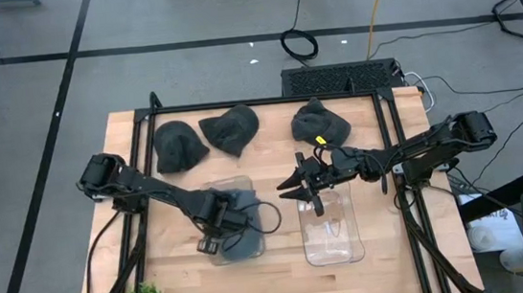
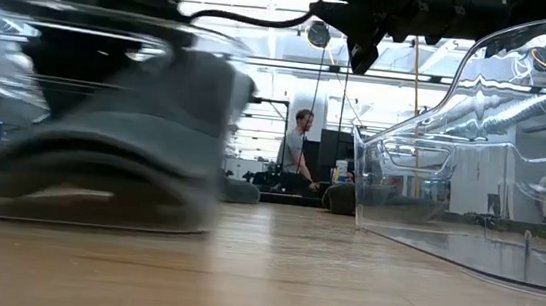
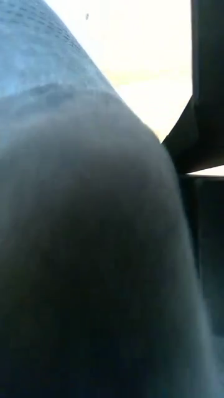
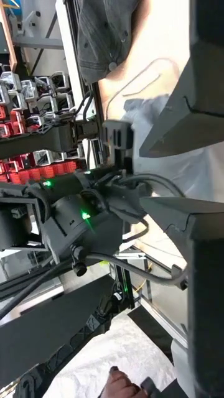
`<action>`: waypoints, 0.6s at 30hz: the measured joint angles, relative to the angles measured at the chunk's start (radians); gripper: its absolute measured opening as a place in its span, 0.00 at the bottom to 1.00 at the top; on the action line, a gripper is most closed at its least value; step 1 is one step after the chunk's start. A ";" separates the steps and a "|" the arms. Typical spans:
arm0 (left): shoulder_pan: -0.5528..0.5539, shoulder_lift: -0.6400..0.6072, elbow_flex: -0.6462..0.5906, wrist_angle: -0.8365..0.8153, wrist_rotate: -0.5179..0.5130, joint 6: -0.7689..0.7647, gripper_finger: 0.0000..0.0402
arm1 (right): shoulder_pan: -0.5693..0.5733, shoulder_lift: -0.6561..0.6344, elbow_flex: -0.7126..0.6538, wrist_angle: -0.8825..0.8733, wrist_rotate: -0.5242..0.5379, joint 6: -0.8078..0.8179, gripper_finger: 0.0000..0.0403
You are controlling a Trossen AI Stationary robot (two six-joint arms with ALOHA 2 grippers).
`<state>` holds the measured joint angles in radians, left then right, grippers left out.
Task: Pick & Place hat
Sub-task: Put the gray cap into the left transparent bin, then put the right black cap into the right transparent bin
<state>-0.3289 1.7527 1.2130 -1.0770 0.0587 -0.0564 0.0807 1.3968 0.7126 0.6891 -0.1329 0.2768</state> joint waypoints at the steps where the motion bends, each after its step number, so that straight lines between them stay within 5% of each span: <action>1: -0.003 -0.014 -0.001 -0.020 -0.011 -0.015 0.01 | 0.000 0.000 0.000 0.000 0.000 0.000 0.25; 18: -0.020 -0.216 0.002 0.100 -0.138 -0.173 0.03 | 0.000 0.000 0.000 0.001 0.000 0.000 0.25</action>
<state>-0.3492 1.5364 1.2151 -0.9765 -0.0792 -0.2292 0.0807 1.3968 0.7124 0.6899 -0.1326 0.2764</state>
